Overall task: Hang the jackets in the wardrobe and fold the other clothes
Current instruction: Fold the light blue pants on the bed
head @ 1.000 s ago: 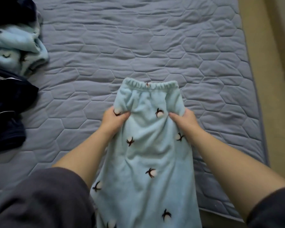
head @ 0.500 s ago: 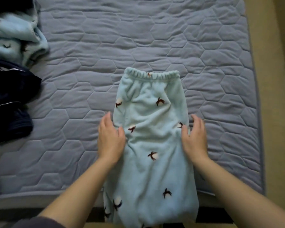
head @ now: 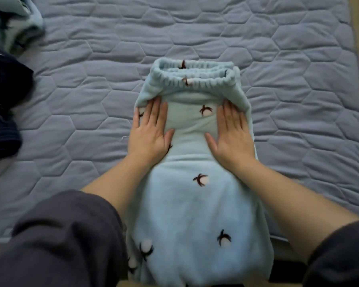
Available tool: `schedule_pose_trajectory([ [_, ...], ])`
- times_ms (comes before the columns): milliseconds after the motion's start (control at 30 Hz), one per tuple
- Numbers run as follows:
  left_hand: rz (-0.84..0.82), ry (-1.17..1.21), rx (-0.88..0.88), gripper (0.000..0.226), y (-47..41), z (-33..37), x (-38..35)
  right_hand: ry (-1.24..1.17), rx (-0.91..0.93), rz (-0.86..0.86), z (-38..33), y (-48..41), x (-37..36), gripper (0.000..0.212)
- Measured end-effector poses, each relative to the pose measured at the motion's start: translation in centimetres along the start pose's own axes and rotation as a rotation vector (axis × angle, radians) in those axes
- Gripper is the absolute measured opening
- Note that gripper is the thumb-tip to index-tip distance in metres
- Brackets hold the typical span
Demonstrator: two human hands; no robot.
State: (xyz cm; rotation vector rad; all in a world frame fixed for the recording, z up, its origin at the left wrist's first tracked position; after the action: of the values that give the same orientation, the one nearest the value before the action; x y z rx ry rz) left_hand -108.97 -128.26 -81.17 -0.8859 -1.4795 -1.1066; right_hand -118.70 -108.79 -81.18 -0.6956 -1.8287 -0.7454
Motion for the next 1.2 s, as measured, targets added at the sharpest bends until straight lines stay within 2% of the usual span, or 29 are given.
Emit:
schedule_pose_trajectory([
  [100, -0.052, 0.057, 0.076, 0.07, 2.9, 1.4, 2.0, -0.038, -0.115, -0.092, -0.1, 3.9, 1.2, 0.077],
  [233, -0.128, 0.115, -0.061, 0.07, 11.8, 4.2, 4.3, -0.033, -0.119, -0.253, -0.3, 12.3, 2.6, 0.072],
  [300, -0.19, 0.108, -0.011, 0.071, 16.4, 4.2, 4.7, -0.071, -0.206, -0.355, -0.1, 16.2, 3.5, 0.071],
  [367, -0.302, 0.178, 0.212, 0.075, 20.0, 3.4, 4.6, -0.24, -0.345, -0.392, -0.1, 19.4, 4.3, 0.07],
  [400, -0.348, 0.3, 0.375, 0.077, 21.3, 3.1, 4.6, -0.376, -0.434, -0.387, -0.2, 20.5, 4.7, 0.069],
  [467, -0.38, 0.731, 0.717, 0.075, 22.9, 2.6, 5.1, -0.622, -0.622, -0.367, -0.5, 22.0, 5.2, 0.062],
  [500, -0.363, 0.936, 0.833, 0.071, 23.4, 2.6, 5.1, -0.721, -0.71, -0.359, -0.7, 22.4, 5.4, 0.057],
  [533, -0.345, 1.045, 0.898, 0.067, 24.0, 2.6, 5.3, -0.791, -0.775, -0.345, -0.9, 22.7, 5.5, 0.052],
  [567, -0.336, 1.043, 0.92, 0.061, 24.6, 2.5, 5.7, -0.818, -0.803, -0.311, -1.1, 23.0, 5.6, 0.048],
  [667, -0.26, 0.856, 0.895, 0.027, 26.1, 2.5, 6.7, -0.729, -0.781, -0.141, -1.6, 23.8, 6.0, 0.022],
  [733, -0.313, 0.885, 0.818, 0.017, 26.7, 3.1, 6.6, -0.713, -0.788, -0.146, -1.8, 24.2, 5.7, 0.011],
  [800, -0.404, 0.906, 0.731, 0.019, 27.0, 3.5, 6.3, -0.758, -0.816, -0.212, -1.5, 24.3, 5.2, 0.015],
  [867, -0.401, 0.811, 0.617, 0.023, 26.7, 3.3, 6.1, -0.766, -0.803, -0.23, -0.8, 24.0, 5.2, 0.015],
  [967, -0.395, 0.778, 0.423, 0.02, 26.7, 2.6, 5.9, -0.73, -0.762, -0.17, 0.3, 23.9, 5.6, 0.018],
  [1067, -0.482, 0.705, 0.27, 0.017, 27.2, 2.1, 5.6, -0.726, -0.752, -0.13, 0.2, 24.2, 5.9, 0.024],
  [1200, -0.499, 0.608, 0.358, 0.033, 26.9, 2.1, 5.8, -0.769, -0.735, -0.216, -0.5, 24.6, 5.6, 0.022],
])
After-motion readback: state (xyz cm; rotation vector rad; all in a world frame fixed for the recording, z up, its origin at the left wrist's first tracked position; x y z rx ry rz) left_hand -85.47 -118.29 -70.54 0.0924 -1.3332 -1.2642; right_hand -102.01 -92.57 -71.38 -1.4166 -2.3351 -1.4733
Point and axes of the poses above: each hand's wrist, its own y-axis away from the middle knuckle, its own x-axis out of the back of the hand, z = x × y, the point moved 2 cm from there along -y, towards the middle knuckle, and after that the axes turned 7 degrees about -y, right-handed, at the moved point
